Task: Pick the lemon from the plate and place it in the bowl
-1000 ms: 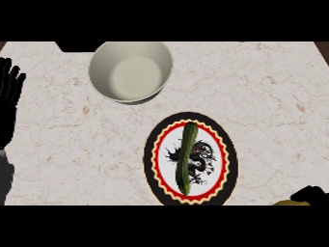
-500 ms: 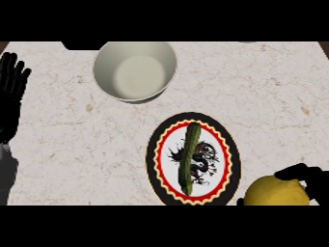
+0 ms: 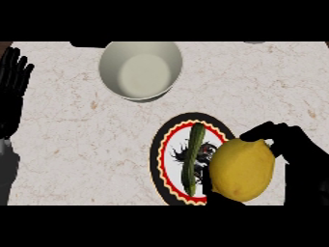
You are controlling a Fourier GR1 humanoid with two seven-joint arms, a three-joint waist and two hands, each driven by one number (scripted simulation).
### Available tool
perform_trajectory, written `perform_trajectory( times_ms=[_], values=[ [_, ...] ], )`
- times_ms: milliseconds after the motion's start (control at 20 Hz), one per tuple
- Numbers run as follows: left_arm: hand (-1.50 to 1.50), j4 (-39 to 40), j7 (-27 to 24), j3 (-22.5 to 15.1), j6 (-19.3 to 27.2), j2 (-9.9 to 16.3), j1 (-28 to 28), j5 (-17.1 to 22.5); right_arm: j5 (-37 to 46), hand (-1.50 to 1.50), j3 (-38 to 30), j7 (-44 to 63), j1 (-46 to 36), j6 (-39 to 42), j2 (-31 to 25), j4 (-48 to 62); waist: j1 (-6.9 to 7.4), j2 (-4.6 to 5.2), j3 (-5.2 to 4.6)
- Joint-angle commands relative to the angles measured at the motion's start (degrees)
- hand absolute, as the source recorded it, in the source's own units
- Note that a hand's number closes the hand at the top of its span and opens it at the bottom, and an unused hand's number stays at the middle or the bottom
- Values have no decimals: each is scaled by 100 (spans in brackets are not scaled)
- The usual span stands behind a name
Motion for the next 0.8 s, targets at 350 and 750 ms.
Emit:
perform_trajectory(
  times_ms=[350,750],
  values=[
    [0,146,-89,-115,-37,-101,-201,-48,-1951,150,-1354,1163,-2524,-497,57,2893,216,36,1],
    [0,325,-268,-28,-127,-94,-92,-10,-2689,150,-1656,863,-3723,-1592,57,5322,204,52,8]
  ],
)
